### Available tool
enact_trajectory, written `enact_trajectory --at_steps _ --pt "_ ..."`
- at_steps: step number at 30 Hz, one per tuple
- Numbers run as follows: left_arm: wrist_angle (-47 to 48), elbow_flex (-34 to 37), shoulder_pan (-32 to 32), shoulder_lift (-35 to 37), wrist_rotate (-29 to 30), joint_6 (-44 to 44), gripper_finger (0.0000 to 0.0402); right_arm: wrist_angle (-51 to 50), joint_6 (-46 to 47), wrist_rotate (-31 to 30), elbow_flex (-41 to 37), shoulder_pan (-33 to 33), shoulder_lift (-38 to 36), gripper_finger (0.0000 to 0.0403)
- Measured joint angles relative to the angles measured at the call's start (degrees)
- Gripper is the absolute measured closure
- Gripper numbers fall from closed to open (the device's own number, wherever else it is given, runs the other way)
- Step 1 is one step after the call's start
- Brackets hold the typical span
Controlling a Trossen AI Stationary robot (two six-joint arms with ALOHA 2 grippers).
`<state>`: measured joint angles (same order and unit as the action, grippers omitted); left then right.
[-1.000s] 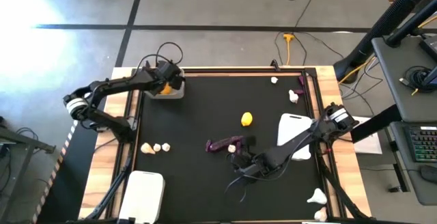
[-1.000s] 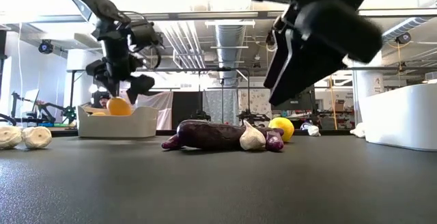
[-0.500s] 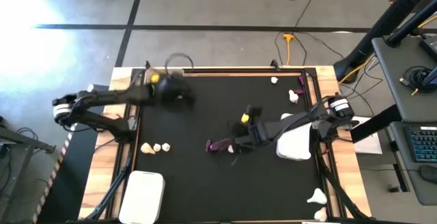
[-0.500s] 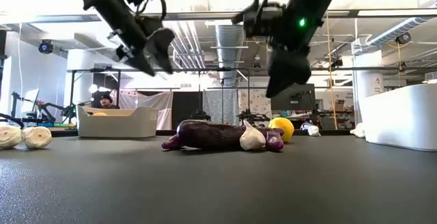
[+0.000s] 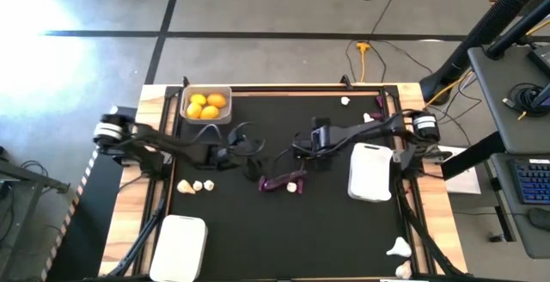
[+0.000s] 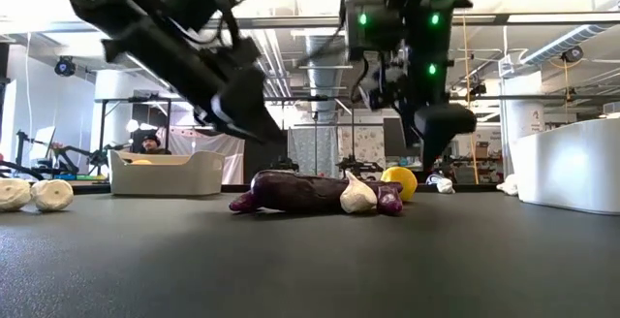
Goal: Sort produce into baskets
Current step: Put the lemon into the top white bin
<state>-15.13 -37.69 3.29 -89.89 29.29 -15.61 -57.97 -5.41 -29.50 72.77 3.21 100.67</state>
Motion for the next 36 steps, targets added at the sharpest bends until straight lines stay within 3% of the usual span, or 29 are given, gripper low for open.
enact_trajectory --at_steps 4,8,14,20,36 --pt "-2.39 -3.99 -0.02 -7.3 0.01 1.79 0.009 3.22 -0.64 3.3 -1.82 2.21 0.39 0.0075" --pt "-10.99 -6.3 -0.47 -12.84 -6.83 4.87 0.009 13.27 -3.79 9.59 -4.0 3.3 0.39 0.0084" --pt "-15.85 -7.7 -2.98 -17.28 -4.33 4.49 0.009 19.95 -4.56 13.27 -4.21 3.29 0.02 0.0099" --pt "-22.0 -10.76 -7.42 -22.4 -15.58 5.49 0.009 19.97 -4.2 13.64 -5.32 2.68 -0.55 0.011" --pt "-16.7 -30.16 -9.4 -36.17 -19.88 15.62 0.009 23.15 -2.07 14.71 -16.2 1.93 -4.96 0.0125"
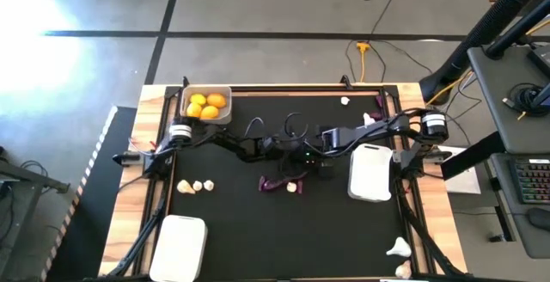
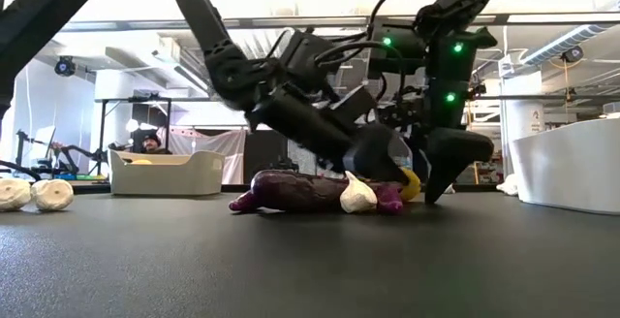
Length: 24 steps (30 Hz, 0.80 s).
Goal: Sort produce into baskets
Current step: Put the lemon into the top white bin
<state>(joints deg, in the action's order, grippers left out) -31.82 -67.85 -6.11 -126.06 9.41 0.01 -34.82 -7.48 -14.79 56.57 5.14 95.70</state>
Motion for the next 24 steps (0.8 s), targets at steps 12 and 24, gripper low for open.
enact_trajectory --at_steps 12,24 --pt "3.36 -3.54 0.42 -1.46 -1.53 1.2 0.0091 1.67 1.1 0.28 -3.97 -0.26 -4.11 0.0129" --pt "3.1 -1.34 0.37 -1.62 -2.47 -0.4 0.0089 5.55 1.66 0.52 -4.27 -0.78 -4.31 0.0121"
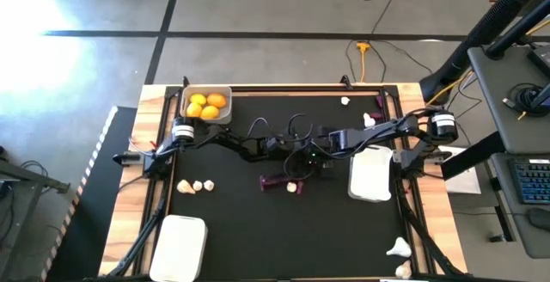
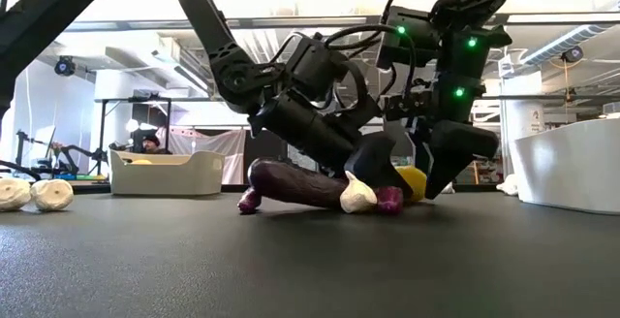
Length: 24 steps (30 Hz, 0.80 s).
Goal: Sort produce into baskets
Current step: Put the lemon into the top white bin
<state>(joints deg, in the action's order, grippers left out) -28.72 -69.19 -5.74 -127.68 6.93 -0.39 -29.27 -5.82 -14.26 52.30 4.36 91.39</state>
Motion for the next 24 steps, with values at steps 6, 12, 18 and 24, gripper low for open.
enact_trajectory --at_steps 6,12,18,24 --pt "0.21 0.0 -0.02 0.0 0.05 -1.08 0.0139 -2.19 0.29 -0.1 1.2 0.0 -0.04 0.0115" --pt "1.57 0.06 0.12 1.2 0.71 -1.28 0.0232 -9.81 2.92 -0.31 4.57 -0.96 -0.37 0.0115" --pt "7.54 0.35 1.07 7.74 2.94 -0.72 0.0244 -15.7 5.25 -2.18 6.8 -3.75 -1.8 0.0126" --pt "19.08 4.1 2.99 18.54 11.57 0.54 0.0239 -19.15 11.22 -2.41 6.63 -7.6 -5.79 0.014"
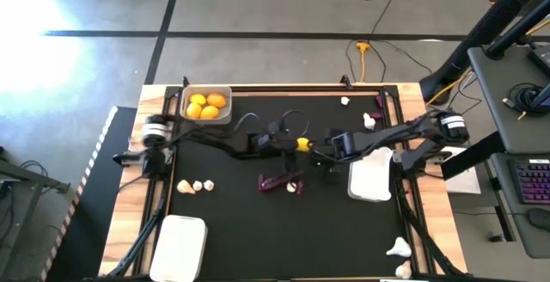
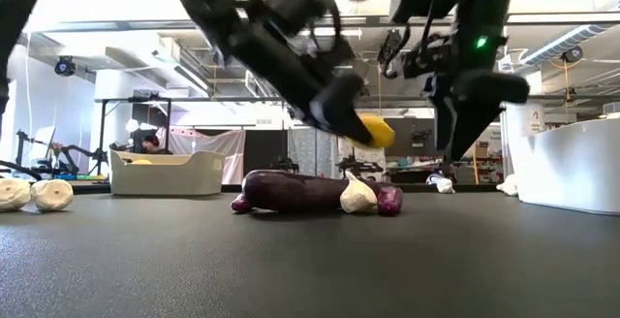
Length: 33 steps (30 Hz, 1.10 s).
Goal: Sort produce into baskets
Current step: Put the lemon into the top white bin
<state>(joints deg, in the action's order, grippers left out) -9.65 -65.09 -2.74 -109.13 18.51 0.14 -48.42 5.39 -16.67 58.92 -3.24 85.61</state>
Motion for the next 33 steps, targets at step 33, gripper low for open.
enact_trajectory --at_steps 33 --pt "32.78 25.77 -34.16 34.34 11.35 -29.18 0.0184 17.92 10.4 0.17 -2.15 -18.54 -4.14 0.0152"
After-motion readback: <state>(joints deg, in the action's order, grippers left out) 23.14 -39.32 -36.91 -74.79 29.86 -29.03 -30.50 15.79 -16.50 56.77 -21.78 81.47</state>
